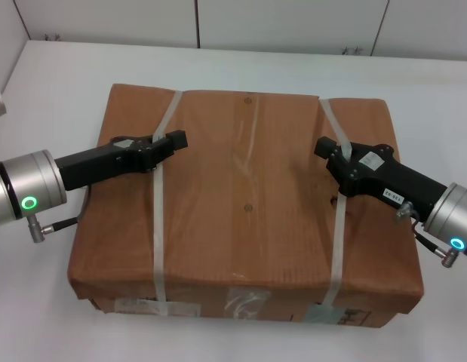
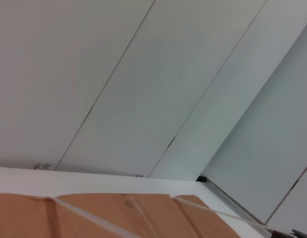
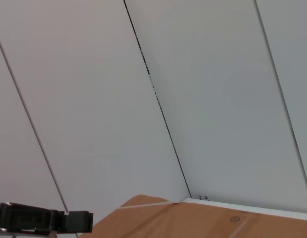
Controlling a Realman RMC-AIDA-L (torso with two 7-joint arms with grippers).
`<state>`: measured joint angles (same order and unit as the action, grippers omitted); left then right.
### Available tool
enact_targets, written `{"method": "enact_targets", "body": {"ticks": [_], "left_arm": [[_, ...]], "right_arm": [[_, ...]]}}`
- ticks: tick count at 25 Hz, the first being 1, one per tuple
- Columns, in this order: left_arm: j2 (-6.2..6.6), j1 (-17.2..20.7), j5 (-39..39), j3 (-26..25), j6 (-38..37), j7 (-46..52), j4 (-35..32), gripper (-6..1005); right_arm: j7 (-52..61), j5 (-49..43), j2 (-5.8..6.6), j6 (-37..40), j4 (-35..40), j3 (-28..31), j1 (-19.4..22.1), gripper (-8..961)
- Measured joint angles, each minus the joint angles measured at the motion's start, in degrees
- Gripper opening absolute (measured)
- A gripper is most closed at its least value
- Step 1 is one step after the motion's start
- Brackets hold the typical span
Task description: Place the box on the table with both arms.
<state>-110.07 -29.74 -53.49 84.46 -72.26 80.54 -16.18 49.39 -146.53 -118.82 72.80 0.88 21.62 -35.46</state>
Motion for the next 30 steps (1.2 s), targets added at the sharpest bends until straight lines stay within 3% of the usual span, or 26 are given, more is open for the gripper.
{"method": "enact_targets", "body": {"ticks": [23, 30], "left_arm": [[-0.05, 0.0, -0.2, -0.1, 0.1, -0.6, 0.1, 43], [-1.0, 0.0, -0.5, 0.3, 4.2, -2.9, 0.5, 42]], "right_arm": [[0.0, 0.0, -0.02, 0.1, -0.3, -0.1, -0.2, 7], [-1.8, 0.0, -0.23, -4.4, -1.3, -0.4, -0.9, 7]]}}
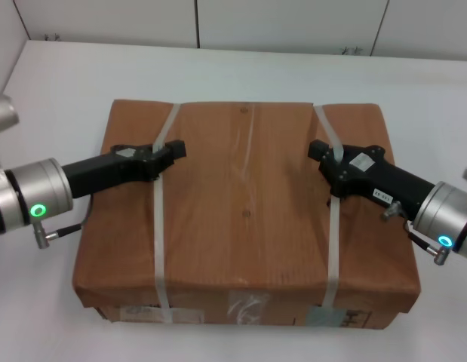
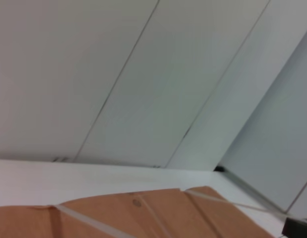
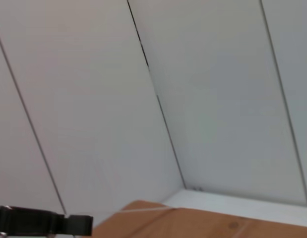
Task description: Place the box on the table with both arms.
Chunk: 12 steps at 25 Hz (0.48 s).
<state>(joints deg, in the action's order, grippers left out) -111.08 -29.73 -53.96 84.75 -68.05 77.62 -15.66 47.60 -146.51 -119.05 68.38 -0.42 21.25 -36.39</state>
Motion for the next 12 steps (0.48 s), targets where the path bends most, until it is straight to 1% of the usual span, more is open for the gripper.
{"method": "enact_targets", "body": {"ticks": [4, 9, 11, 12], "left_arm": [[-1.2, -0.4, -0.9, 0.3, 4.7, -1.3, 0.0, 42], [-2.5, -1.1, -4.1, 0.3, 10.7, -1.3, 0.1, 42], [-2.73, -1.3, -4.6, 0.3, 11.8, -1.3, 0.1, 42], [-3.27, -1.7, -5.6, 0.3, 14.2, -1.5, 0.2, 42]], "right_arm": [[-2.4, -0.2, -0.03, -8.0, -3.2, -0.2, -0.4, 6], [-4.8, -0.3, -0.04, -17.6, -7.5, -0.3, -1.8, 6], [-5.7, -0.3, -0.04, -20.7, -8.8, -0.3, -2.2, 6], [-6.0, -0.3, -0.04, -22.0, -9.2, -0.3, -2.4, 6]]}}
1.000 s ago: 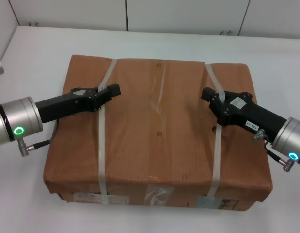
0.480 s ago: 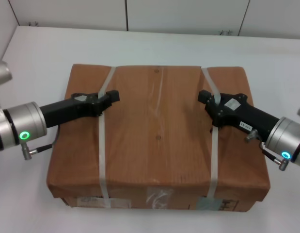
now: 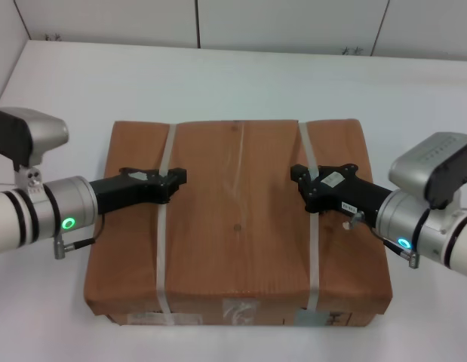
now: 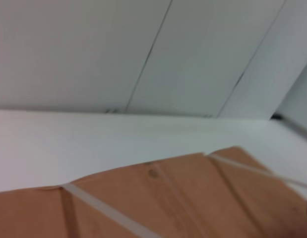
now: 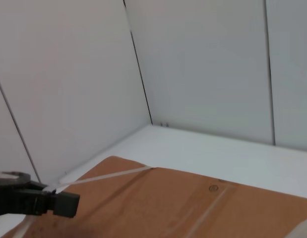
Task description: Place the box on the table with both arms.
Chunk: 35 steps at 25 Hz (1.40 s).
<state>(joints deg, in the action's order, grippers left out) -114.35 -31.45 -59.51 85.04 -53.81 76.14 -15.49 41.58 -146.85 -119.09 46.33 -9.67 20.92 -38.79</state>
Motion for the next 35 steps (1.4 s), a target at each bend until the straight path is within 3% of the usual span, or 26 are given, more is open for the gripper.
{"method": "enact_targets", "body": {"ticks": [1, 6, 24, 28, 35], "left_arm": [[-0.92, -0.5, -0.8, -0.1, 3.2, -0.8, 0.0, 42], [-2.3, -1.1, -1.3, -0.1, 8.1, -3.4, 0.1, 42], [-2.57, -0.8, -1.0, -0.3, 8.9, -5.3, 0.5, 87], [-2.67, -0.6, -0.9, -0.2, 9.5, -6.0, 0.6, 106], [-2.69, -0.3, -0.9, -0.1, 9.7, -6.4, 0.7, 381]], "right_arm": [[-0.2, 0.0, 0.0, -1.1, -0.3, 0.0, -0.2, 6], [-0.4, -0.1, 0.01, -6.2, -1.7, -0.2, -0.8, 6], [0.3, -1.3, 0.0, -6.9, -2.1, -0.2, -0.6, 6], [0.8, -0.9, 0.0, -8.5, -2.0, 0.9, 0.0, 112], [1.1, -0.9, 0.01, -9.2, -1.9, 1.7, 0.6, 408]]}}
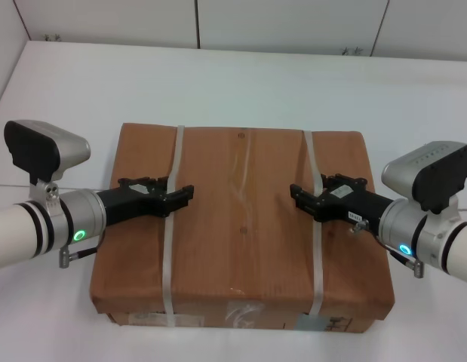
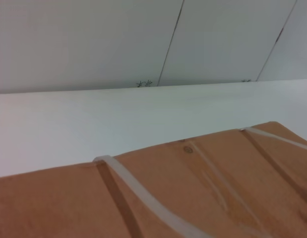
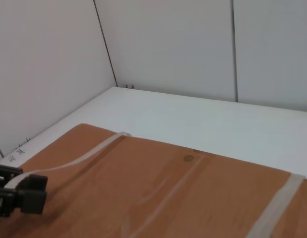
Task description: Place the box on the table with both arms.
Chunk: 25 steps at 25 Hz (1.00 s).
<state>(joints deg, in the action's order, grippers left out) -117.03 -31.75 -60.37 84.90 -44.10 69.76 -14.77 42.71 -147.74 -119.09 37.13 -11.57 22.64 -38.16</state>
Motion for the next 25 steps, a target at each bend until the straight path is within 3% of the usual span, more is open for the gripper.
{"method": "enact_targets", "body": {"ticks": [3, 8, 9, 25], "left_arm": [[0.03, 0.1, 0.0, 0.0, -0.4, 0.0, -0.1, 581], [0.05, 0.3, 0.0, 0.0, -1.0, 0.0, -0.5, 725], [0.06, 0.4, 0.0, -0.1, -1.3, 0.0, -0.5, 754], [0.49, 0.6, 0.7, -0.4, -6.1, -0.1, -0.7, 752]], "right_arm": [[0.0, 0.0, 0.0, 0.3, 0.1, 0.9, 0.6, 542], [0.0, 0.0, 0.0, 1.3, 0.3, 3.3, 2.1, 728], [0.0, 0.0, 0.0, 1.8, 0.4, 3.7, 2.5, 728], [-0.5, 0.0, 0.0, 4.6, 0.6, 4.7, 3.7, 729]]}}
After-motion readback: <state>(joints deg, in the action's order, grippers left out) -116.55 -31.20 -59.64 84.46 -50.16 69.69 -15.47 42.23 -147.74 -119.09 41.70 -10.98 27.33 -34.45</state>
